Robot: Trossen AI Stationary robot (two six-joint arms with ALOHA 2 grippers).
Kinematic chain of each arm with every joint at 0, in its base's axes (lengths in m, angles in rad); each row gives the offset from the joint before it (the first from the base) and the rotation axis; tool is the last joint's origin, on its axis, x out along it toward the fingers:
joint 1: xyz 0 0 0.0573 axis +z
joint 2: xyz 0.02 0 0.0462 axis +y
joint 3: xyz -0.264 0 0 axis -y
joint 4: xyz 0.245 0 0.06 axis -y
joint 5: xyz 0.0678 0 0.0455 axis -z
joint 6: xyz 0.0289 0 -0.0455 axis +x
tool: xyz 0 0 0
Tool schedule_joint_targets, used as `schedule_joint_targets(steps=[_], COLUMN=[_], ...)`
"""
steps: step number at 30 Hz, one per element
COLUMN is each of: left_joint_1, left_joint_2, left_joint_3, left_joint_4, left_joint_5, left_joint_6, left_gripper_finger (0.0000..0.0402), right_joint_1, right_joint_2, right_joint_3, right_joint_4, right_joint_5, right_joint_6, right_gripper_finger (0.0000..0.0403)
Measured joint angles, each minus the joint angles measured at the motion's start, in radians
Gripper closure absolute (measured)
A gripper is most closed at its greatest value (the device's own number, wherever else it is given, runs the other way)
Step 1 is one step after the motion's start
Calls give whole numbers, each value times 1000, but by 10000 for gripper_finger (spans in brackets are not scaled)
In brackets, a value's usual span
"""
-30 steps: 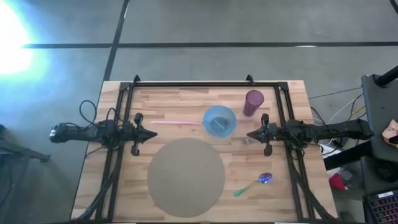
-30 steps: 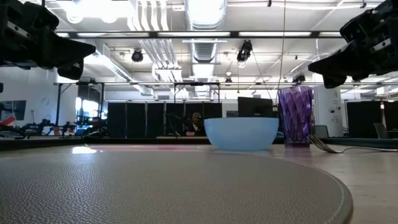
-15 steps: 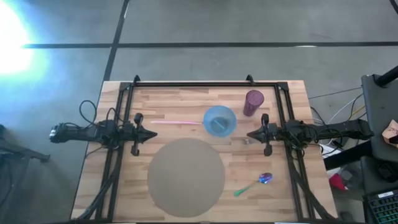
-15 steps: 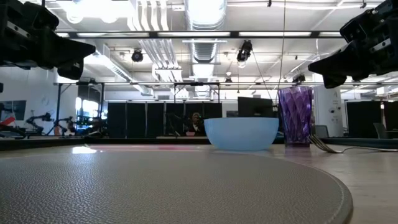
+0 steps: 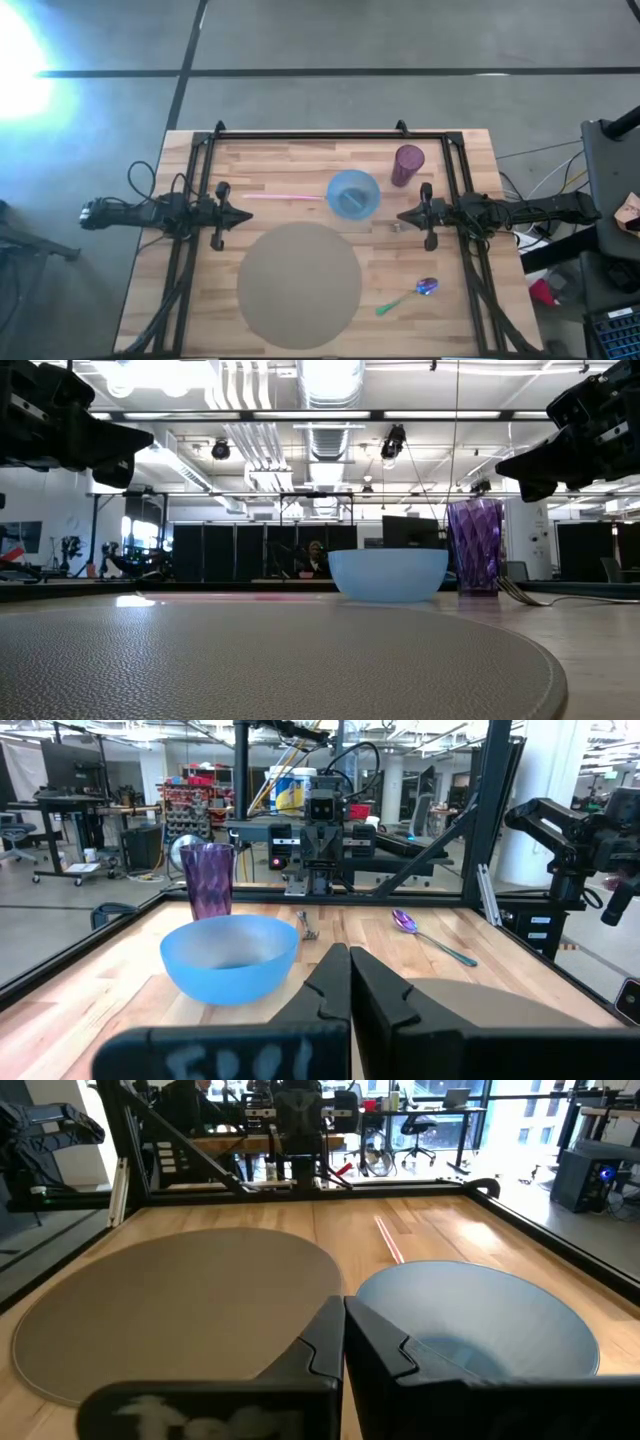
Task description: Pick & Place Utensil
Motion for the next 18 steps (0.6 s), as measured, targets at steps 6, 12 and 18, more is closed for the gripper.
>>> schedule_joint_targets(steps=[6, 12, 18], left_joint_1=[0, 0, 0], left_joint_2=[0, 0, 0], left_joint_3=[0, 0, 0], left_joint_4=[0, 2, 3], left_joint_5=[0, 0, 0], left_joint_6=[0, 0, 0], left_gripper_finger=[401, 401, 401], right_joint_1=[0, 0, 0], right_joint_2=[0, 0, 1], right_joint_3=[0, 0, 0], right_joint_4=[1, 2, 17], right_joint_5=[0, 0, 0], right_joint_6=[0, 5, 59], right_gripper_finger=[394, 394, 394])
